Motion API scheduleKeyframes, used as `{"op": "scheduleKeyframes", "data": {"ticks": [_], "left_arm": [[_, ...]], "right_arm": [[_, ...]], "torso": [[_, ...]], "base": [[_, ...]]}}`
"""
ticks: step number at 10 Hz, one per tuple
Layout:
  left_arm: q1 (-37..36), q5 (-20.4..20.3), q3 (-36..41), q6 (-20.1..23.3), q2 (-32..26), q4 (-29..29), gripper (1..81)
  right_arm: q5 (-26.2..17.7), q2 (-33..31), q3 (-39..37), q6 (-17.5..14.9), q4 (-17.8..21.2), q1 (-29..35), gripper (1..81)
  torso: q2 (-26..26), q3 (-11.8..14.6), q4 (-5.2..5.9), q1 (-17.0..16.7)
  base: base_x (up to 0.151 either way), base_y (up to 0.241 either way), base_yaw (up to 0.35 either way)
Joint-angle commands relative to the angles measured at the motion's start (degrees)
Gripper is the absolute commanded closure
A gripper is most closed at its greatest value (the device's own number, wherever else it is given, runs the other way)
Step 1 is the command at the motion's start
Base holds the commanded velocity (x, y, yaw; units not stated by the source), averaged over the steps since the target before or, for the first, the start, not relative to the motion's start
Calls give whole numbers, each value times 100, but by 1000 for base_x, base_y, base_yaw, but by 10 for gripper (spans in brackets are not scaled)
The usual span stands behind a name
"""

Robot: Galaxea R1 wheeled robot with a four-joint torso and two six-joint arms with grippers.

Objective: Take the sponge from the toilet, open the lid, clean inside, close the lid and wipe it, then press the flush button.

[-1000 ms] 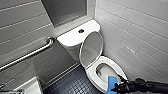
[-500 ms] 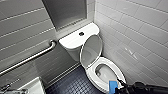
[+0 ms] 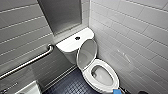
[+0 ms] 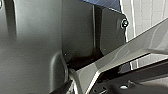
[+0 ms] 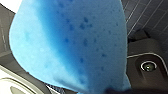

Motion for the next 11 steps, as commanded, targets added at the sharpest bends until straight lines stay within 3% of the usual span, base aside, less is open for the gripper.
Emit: {"op": "scheduleKeyframes", "data": {"ticks": [1, 3, 5, 7, 10, 11], "left_arm": [[-241, 497, 322, -9, -277, -150, 10], [-504, 532, 559, -96, -531, -228, 10], [-839, 567, 972, -325, -892, -387, 10], [-1172, 567, 1316, -492, -1165, -405, 10], [-1725, 576, 1448, -879, -1271, -625, 10], [-1910, 576, 1448, -932, -1262, -818, 10]], "right_arm": [[168, -142, -235, -187, -109, -476, 811], [396, -159, -465, -443, -505, -1092, 811], [406, -151, -517, -453, -646, -1576, 811], [414, -159, -727, -444, -613, -2076, 811], [1021, -1, -1476, -497, -629, -2859, 811], [1048, 148, -1791, -776, -559, -3009, 811]], "torso": [[-9, -2, 0, 4], [94, 22, 0, -66], [85, 22, 0, -68], [85, 24, 0, -70], [87, 26, 0, -72], [87, 26, 0, -72]], "base": [[0, 0, 0], [0, 0, 0], [0, 0, 0], [0, 0, 0], [0, 0, 0], [0, 0, 0]]}}
